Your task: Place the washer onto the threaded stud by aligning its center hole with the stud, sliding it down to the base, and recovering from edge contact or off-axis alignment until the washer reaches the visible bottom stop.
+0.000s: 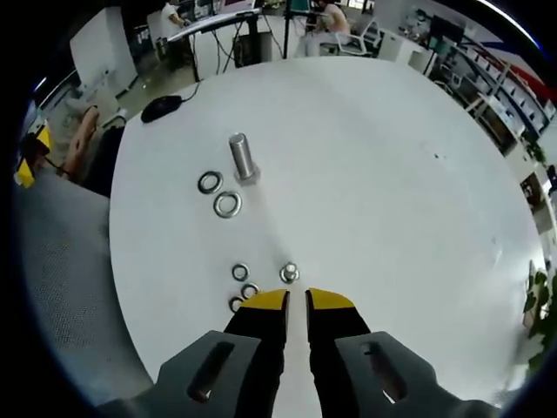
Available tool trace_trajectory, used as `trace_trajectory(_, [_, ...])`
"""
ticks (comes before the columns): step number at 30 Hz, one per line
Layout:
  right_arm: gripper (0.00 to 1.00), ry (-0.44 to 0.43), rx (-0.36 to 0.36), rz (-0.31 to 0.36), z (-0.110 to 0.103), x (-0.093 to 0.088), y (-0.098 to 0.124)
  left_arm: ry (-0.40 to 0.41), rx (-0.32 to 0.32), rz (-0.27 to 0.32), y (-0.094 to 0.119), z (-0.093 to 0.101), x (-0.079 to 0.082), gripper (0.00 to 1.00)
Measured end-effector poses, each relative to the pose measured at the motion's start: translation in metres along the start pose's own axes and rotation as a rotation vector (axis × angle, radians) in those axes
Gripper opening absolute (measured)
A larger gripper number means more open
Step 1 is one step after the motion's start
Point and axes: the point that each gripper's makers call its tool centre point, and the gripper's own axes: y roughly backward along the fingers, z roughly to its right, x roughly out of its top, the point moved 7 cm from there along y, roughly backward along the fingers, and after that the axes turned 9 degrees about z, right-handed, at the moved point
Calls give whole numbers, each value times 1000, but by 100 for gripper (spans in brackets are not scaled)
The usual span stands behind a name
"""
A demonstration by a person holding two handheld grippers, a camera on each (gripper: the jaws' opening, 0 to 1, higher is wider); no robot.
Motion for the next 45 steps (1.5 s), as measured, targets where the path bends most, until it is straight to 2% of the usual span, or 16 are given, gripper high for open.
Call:
trace_trajectory(12, [10, -36, -31, 51, -13, -11, -1, -2, -10, -3, 0, 3, 3, 16])
trace_trajectory(18, [10, -46, 4, 59, -29, -16, -7, -2, -10, -2, -1, 3, 3, 16])
trace_trajectory(29, [10, -27, 57, 17, -44, -30, -22, -2, -5, -1, 0, 3, 3, 16])
trace_trajectory(31, [11, -28, 62, 13, -45, -32, -24, -2, -4, -2, 1, 0, -1, 16])
trace_trajectory(45, [11, -10, 80, -16, -46, -39, -36, -1, 2, -9, 0, 1, 2, 16])
